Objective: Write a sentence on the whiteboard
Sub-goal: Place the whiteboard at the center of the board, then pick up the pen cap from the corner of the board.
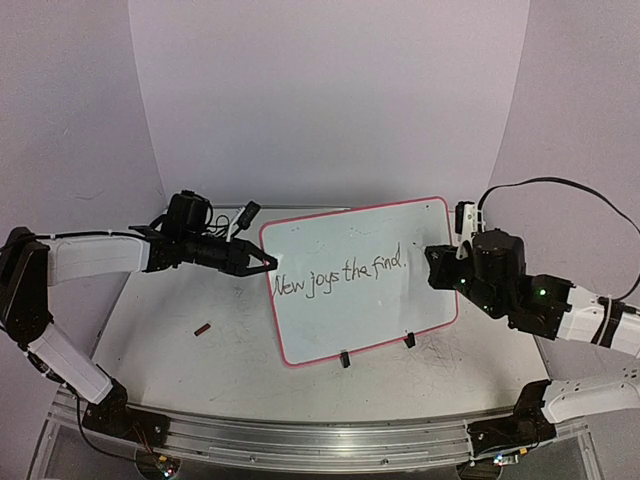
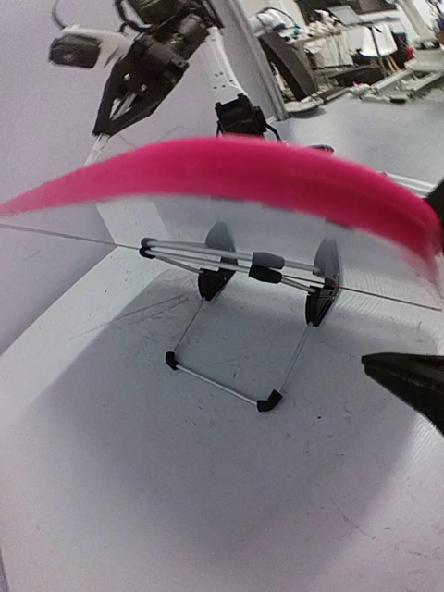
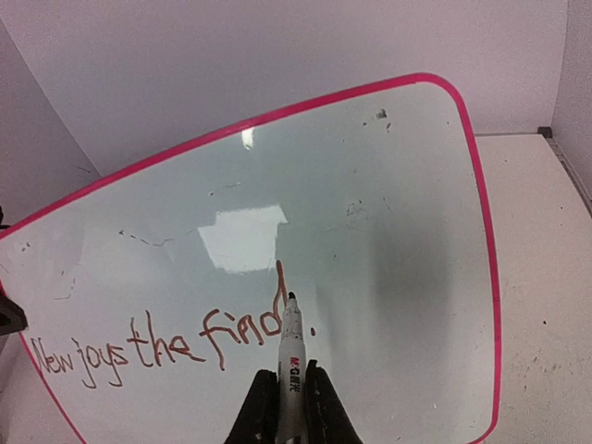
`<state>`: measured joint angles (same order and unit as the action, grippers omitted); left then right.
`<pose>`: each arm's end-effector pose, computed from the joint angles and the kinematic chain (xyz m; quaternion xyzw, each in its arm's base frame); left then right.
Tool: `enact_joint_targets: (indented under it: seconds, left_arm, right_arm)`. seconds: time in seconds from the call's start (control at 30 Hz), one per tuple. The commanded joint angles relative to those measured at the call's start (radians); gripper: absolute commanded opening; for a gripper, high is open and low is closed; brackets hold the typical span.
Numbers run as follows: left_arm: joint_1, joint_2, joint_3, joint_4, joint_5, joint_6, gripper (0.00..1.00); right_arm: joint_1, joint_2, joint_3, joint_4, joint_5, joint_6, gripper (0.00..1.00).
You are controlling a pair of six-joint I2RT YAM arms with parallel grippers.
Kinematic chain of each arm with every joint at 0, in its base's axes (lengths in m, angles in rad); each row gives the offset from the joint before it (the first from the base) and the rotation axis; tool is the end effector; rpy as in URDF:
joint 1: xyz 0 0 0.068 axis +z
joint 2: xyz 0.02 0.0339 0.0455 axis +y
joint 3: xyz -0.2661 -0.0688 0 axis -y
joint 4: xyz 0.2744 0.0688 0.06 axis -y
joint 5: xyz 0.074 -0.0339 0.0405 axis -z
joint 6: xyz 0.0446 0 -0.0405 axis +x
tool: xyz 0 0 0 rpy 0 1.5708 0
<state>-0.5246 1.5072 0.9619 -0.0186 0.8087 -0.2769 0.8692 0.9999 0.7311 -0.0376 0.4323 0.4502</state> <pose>0.2932 -0.2069 0.2320 0.2878 0.7757 -0.4903 0.2740 0.1859 0.1910 0.2878 -0.0399 0.7971 0.2170 0.5621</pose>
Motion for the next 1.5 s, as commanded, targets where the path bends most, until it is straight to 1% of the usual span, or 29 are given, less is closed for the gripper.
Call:
enact_joint_targets:
  seconds: [0.0,0.03,0.07,0.13,0.17,0.3,0.4,0.47,0.53,0.6,0.67,0.77,0.97,1.07,1.27,1.3,1.4,1.47]
  left_arm:
    - [0.044,-0.134,0.063,-0.015,-0.078,0.0,0.46]
    - [0.045,-0.156,0.065,-0.015,-0.099,-0.007,0.49]
    - [0.046,-0.18,0.066,-0.015,-0.117,-0.017,0.57]
    - [0.046,-0.221,0.073,-0.04,-0.159,-0.034,0.69]
    - [0.046,-0.248,0.073,-0.057,-0.201,-0.052,0.71]
    - [0.046,-0.388,-0.005,-0.173,-0.418,-0.183,0.75]
    - [0.046,-0.512,-0.097,-0.314,-0.615,-0.305,0.78]
    - [0.046,-0.569,-0.148,-0.419,-0.684,-0.375,0.79]
    - [0.046,-0.584,-0.181,-0.513,-0.734,-0.455,0.79]
    - [0.047,-0.563,-0.205,-0.564,-0.715,-0.488,0.78]
    - [0.048,-0.512,-0.223,-0.576,-0.675,-0.494,0.76]
    - [0.047,-0.418,-0.219,-0.586,-0.655,-0.469,0.74]
    - [0.046,-0.201,-0.167,-0.603,-0.628,-0.372,0.62]
    - [0.045,-0.117,-0.125,-0.642,-0.674,-0.311,0.58]
    - [0.045,-0.001,-0.049,-0.682,-0.76,-0.201,0.56]
    - [0.045,0.025,-0.04,-0.684,-0.769,-0.177,0.54]
    - [0.045,0.079,-0.014,-0.692,-0.777,-0.127,0.5]
    - [0.044,0.101,-0.002,-0.691,-0.755,-0.106,0.47]
  right_arm:
    - [-0.003,-0.017,0.037,0.007,-0.05,-0.069,0.0]
    - [-0.004,-0.021,0.045,0.007,-0.057,-0.077,0.0]
    - [-0.003,-0.023,0.053,0.008,-0.061,-0.088,0.0]
    - [-0.004,-0.034,0.065,0.007,-0.058,-0.113,0.0]
    - [-0.004,-0.039,0.07,0.007,-0.057,-0.123,0.0]
    - [-0.003,-0.07,0.056,0.021,-0.052,-0.141,0.0]
    - [-0.003,-0.091,0.008,0.064,-0.062,-0.138,0.0]
    - [-0.003,-0.103,-0.03,0.103,-0.082,-0.134,0.0]
    - [-0.004,-0.107,-0.057,0.128,-0.098,-0.133,0.0]
    - [-0.004,-0.106,-0.066,0.138,-0.116,-0.144,0.0]
    - [-0.003,-0.109,-0.065,0.14,-0.136,-0.157,0.0]
    - [-0.004,-0.14,-0.074,0.147,-0.173,-0.163,0.0]
    - [-0.004,-0.2,-0.098,0.178,-0.268,-0.163,0.0]
    - [-0.004,-0.215,-0.102,0.178,-0.289,-0.162,0.0]
    - [-0.003,-0.249,-0.119,0.174,-0.289,-0.164,0.0]
    - [-0.004,-0.253,-0.122,0.174,-0.282,-0.165,0.0]
    - [-0.003,-0.259,-0.125,0.169,-0.269,-0.163,0.0]
    - [-0.004,-0.263,-0.126,0.165,-0.264,-0.163,0.0]
